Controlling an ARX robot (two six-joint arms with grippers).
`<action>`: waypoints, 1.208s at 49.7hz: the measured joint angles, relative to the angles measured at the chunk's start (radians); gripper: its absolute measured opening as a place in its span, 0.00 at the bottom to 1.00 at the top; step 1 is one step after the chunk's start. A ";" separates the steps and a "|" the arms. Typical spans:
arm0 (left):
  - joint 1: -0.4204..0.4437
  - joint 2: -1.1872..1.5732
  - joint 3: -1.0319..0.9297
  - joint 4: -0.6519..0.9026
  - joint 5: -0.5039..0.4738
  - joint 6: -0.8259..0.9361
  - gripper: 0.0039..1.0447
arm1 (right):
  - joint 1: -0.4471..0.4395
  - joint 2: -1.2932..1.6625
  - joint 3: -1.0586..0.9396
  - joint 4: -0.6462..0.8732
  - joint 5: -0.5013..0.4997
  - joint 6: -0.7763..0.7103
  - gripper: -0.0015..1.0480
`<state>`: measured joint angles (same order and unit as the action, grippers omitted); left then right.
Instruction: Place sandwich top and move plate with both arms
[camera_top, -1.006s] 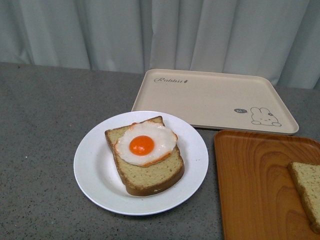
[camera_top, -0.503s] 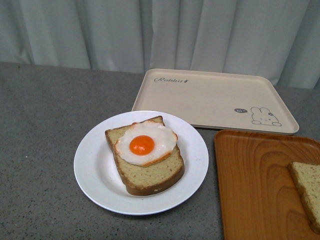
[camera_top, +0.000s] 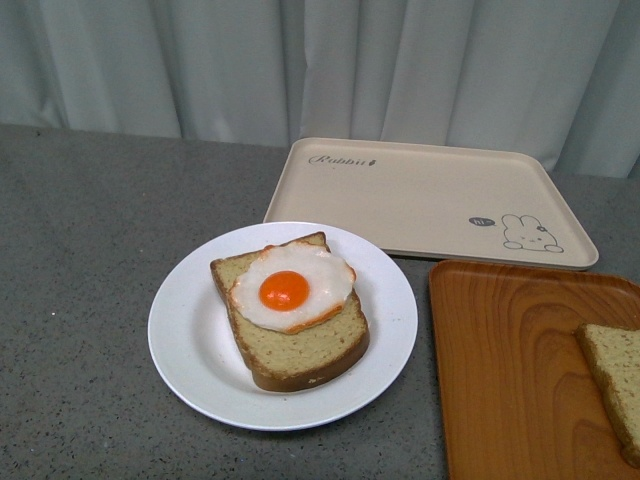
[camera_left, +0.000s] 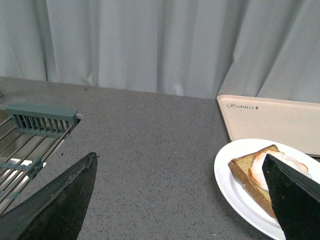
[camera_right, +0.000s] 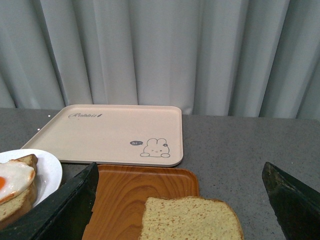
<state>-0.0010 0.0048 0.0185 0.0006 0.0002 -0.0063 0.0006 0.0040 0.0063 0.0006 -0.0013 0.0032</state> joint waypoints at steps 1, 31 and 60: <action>0.000 0.000 0.000 0.000 0.000 0.000 0.94 | 0.000 0.000 0.000 0.000 0.000 0.000 0.91; 0.000 -0.001 0.000 0.000 0.000 0.000 0.94 | -0.113 0.133 0.092 -0.204 -0.208 -0.224 0.91; 0.000 -0.001 0.000 0.000 0.000 0.000 0.94 | -0.436 1.187 0.475 0.064 -0.380 0.345 0.91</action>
<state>-0.0010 0.0040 0.0185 0.0006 0.0002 -0.0059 -0.4351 1.1908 0.4812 0.0643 -0.3813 0.3485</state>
